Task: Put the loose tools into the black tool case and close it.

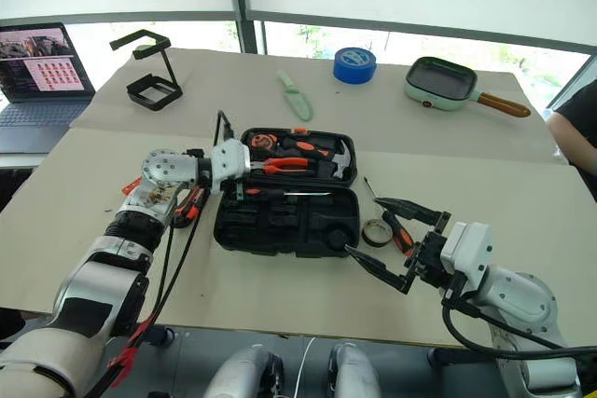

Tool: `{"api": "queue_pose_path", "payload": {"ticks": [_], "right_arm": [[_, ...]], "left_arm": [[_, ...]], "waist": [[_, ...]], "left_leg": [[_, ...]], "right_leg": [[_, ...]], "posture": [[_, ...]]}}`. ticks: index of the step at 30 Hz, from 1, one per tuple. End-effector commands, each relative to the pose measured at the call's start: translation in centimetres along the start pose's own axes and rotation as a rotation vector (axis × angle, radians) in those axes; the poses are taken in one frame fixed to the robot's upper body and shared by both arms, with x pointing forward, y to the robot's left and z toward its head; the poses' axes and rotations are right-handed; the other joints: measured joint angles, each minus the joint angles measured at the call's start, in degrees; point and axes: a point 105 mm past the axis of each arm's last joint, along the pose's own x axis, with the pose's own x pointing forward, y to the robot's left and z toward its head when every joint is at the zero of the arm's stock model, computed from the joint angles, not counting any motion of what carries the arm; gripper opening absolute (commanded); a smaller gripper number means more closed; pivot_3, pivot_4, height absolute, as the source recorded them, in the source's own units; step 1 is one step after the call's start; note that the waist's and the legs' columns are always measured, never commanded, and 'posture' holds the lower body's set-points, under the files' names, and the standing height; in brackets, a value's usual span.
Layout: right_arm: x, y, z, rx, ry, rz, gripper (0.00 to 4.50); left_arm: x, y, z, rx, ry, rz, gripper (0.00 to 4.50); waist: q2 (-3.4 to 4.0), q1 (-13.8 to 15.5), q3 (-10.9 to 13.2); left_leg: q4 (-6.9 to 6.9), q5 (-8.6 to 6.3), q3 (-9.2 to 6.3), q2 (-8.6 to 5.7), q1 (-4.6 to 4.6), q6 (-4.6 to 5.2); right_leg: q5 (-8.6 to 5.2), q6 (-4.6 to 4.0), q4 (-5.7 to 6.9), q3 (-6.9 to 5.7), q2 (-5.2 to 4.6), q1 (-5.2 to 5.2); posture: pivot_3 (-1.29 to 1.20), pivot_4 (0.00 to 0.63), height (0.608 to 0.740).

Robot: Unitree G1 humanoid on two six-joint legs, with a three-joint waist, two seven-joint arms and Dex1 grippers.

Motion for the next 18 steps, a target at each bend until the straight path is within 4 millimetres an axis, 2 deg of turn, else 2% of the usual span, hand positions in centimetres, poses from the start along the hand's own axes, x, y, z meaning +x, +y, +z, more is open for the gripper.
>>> {"api": "queue_pose_path", "payload": {"ticks": [1, 2, 7, 9, 12, 15, 18], "right_arm": [[0.2, 0.1, 0.9, -0.011, -0.027, -0.008, 4.50], [0.3, 0.1, 0.9, -0.011, -0.028, -0.010, 4.50], [0.3, -0.3, 0.8, -0.011, -0.027, -0.014, 4.50], [0.2, -0.4, 0.7, -0.010, -0.023, -0.015, 4.50], [-0.1, -0.5, 0.5, -0.007, -0.017, -0.016, 4.50], [-0.2, -0.5, 0.4, -0.005, -0.010, -0.021, 4.50], [-0.5, -0.5, 0.2, -0.001, -0.002, -0.039, 4.50]], "left_arm": [[-0.8, -0.3, -0.9, -0.103, -0.004, 0.036, 3.37], [-0.8, -0.4, -1.1, -0.122, 0.002, 0.040, 3.19], [0.9, -1.5, -2.8, -0.163, 0.090, 0.049, 1.32], [1.8, -2.9, -3.4, -0.154, 0.152, -0.020, 0.57], [2.8, -4.0, -4.2, -0.193, 0.222, -0.053, 0.57], [2.5, -4.7, -5.2, -0.224, 0.285, -0.068, 0.57], [2.7, -5.1, -5.1, -0.268, 0.262, -0.065, 0.57]], "waist": [[0.01, -0.41, 0.00], [0.00, -0.45, 0.00], [0.00, -0.21, 0.00], [0.00, -0.16, 0.00], [0.05, 0.31, -0.03], [0.08, 0.50, -0.06], [0.18, 0.48, -0.11]], "left_leg": [[0.00, 0.00, 0.04, 0.00, 0.04, 0.00], [0.01, 0.00, 0.06, -0.01, 0.07, 0.00], [0.11, -0.20, 0.05, -0.01, 0.03, 0.35], [0.12, -0.23, 0.05, -0.02, 0.06, 0.39], [0.12, -0.12, 0.07, -0.04, 0.06, 0.20], [0.15, -0.13, 0.06, -0.08, 0.09, 0.21], [0.17, -0.27, 0.06, -0.08, 0.23, 0.45]], "right_leg": [[-0.01, 0.01, 0.02, -0.01, 0.01, 0.01], [-0.04, 0.12, 0.03, -0.01, 0.02, 0.02], [-0.10, 0.48, 0.01, -0.02, 0.01, 0.04], [-0.09, 0.47, 0.00, -0.01, 0.00, 0.08], [-0.04, 0.39, -0.01, -0.02, 0.00, 0.09], [-0.03, 0.38, -0.02, -0.02, -0.04, 0.15], [-0.09, 0.53, -0.05, -0.01, -0.06, 0.30]], "posture": [[0.00, 0.150, 0.740], [0.00, 0.150, 0.740], [0.00, 0.150, 0.740], [0.00, 0.150, 0.740], [0.00, 0.150, 0.740], [0.00, 0.150, 0.740], [0.00, 0.150, 0.740]]}}
